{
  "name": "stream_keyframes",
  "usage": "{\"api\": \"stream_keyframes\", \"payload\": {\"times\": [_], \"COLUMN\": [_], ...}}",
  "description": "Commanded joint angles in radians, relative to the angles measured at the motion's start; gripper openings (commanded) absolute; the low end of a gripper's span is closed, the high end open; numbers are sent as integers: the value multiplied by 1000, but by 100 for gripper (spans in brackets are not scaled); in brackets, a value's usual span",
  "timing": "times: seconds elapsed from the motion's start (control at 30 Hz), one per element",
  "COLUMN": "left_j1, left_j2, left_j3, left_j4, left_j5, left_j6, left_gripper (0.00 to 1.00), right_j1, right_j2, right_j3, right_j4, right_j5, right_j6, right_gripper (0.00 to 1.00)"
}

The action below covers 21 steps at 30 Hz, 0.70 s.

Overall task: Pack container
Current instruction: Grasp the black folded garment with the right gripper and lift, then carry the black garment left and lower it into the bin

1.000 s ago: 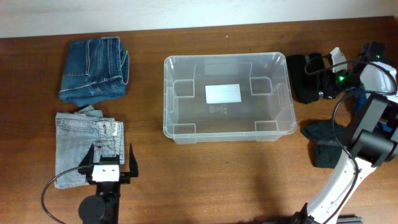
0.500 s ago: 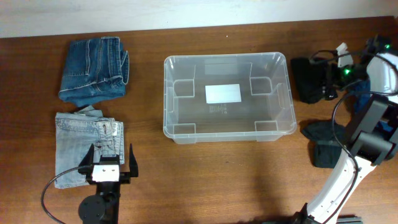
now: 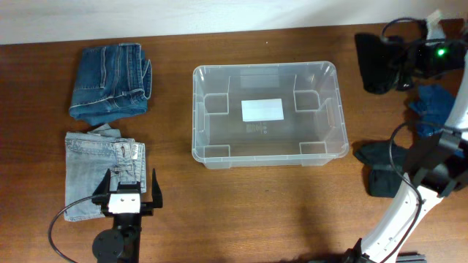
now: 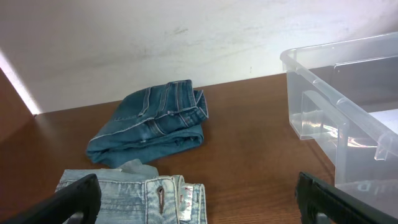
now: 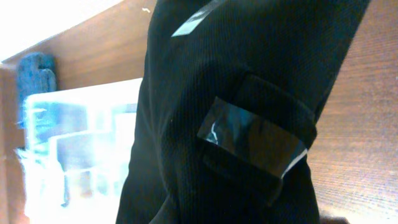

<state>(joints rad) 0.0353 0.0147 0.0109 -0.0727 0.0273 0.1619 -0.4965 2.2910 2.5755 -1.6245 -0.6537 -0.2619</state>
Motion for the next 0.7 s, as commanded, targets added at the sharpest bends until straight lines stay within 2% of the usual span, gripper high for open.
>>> {"api": "stream_keyframes", "payload": {"times": [0.0, 0.1, 0.3, 0.43, 0.67], "left_j1": [4, 4, 4, 4, 4], "left_j2": [-10, -10, -10, -10, -10], "left_j3": [-2, -2, -2, -2, -2], "left_j4": [-7, -7, -7, -7, -7], "left_j5": [11, 11, 11, 11, 11], "left_j6": [12, 12, 12, 12, 12], "left_gripper": [99, 99, 99, 99, 99], "right_j1": [0, 20, 113, 278, 542], "right_j2": [-126, -201, -362, -449, -446], "right_j3": [121, 131, 130, 130, 68], "right_j4": [-73, -74, -74, -74, -70], "right_j5": [-106, -115, -92, 74, 262], "right_j6": [38, 136, 225, 326, 492], "right_gripper": [4, 4, 4, 4, 4]}}
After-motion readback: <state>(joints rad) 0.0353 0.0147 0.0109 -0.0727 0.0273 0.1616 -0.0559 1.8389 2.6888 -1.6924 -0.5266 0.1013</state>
